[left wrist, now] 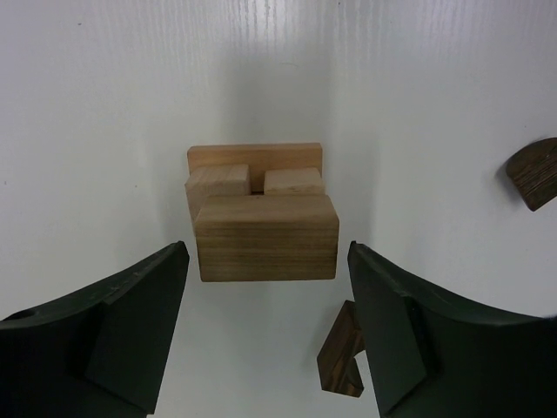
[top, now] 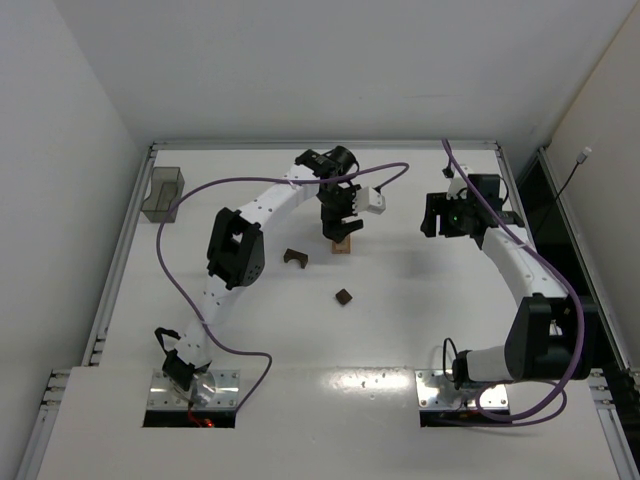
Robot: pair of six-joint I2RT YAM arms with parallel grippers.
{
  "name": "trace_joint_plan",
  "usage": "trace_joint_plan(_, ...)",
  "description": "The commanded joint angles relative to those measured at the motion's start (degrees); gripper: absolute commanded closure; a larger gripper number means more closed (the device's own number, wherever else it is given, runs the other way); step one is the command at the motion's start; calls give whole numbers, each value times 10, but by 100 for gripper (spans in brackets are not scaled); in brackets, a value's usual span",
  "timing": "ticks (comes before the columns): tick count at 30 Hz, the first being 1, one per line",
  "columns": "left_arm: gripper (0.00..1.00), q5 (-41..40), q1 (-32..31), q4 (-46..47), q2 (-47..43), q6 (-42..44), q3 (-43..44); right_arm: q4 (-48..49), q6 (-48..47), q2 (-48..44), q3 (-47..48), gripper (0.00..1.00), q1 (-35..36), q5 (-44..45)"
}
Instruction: Build the wood block tower
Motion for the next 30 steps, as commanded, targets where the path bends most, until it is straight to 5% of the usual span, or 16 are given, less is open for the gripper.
trace_joint_plan(1,28,18,3,-2,-8,9,-3,31,7,-1,-1,37,-3,-15)
trace_joint_plan(10,6,52,20,21,-25,-15,-3,31,7,-1,-6,37,-3,-15)
trace_joint_plan(18,4,105,42,59,-109,-100,-13,31,-5,-11,-6,37,-3,-15)
trace_joint_plan(23,12,160,98,109,-197,-181,-76,26,-16,-11,0,37,4,-15)
trace_joint_plan(26,35,165,115,138,-232,-262,-142,20,-16,-6,11,37,4,-9)
trace_joint_plan(27,59,160,115,138,-232,-273,-175,20,-16,-6,17,37,4,-9)
trace_joint_plan(30,100,137,115,165,-249,-370,-262,20,-1,-1,30,37,9,17)
